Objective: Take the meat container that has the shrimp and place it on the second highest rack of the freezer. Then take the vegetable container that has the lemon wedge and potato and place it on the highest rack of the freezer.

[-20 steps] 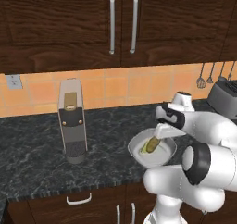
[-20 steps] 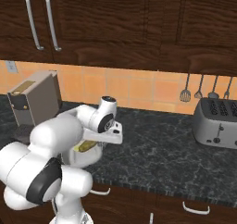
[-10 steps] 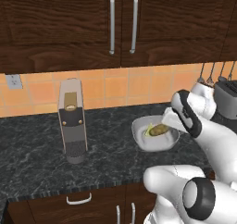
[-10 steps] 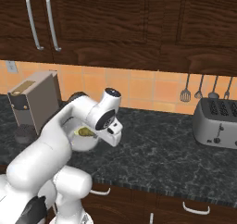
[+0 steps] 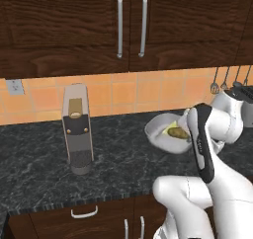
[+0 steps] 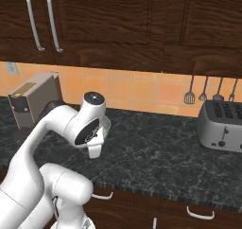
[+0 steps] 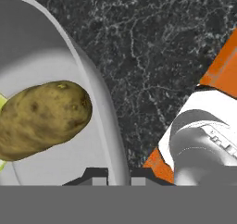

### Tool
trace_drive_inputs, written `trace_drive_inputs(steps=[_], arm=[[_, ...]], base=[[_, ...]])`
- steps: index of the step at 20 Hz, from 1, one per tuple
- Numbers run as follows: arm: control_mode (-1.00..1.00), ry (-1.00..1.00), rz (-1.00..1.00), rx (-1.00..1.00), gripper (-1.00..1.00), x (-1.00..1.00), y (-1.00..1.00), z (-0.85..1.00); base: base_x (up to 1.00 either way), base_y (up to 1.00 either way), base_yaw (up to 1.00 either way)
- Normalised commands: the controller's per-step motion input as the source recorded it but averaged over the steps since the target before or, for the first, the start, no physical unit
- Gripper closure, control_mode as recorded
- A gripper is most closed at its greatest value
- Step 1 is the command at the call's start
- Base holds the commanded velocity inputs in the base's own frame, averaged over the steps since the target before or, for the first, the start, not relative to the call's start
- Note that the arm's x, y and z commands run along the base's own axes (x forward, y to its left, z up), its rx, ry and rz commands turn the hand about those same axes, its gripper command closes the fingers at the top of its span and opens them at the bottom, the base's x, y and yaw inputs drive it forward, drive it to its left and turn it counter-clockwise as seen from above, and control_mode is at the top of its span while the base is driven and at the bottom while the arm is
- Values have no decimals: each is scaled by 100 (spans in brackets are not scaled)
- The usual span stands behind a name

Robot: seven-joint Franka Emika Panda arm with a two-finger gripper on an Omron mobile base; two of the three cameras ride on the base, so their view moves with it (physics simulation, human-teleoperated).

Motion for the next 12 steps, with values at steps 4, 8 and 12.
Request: trace_drive_inputs(steps=[4,8,12], arm=[[-100,12,-70,5,100,-44,39,43],[-100,6,-61,7,100,-41,53,57],[-100,1,-31,19,100,-60,53,51]], base=[[0,0,0],[0,0,0],[0,0,0]])
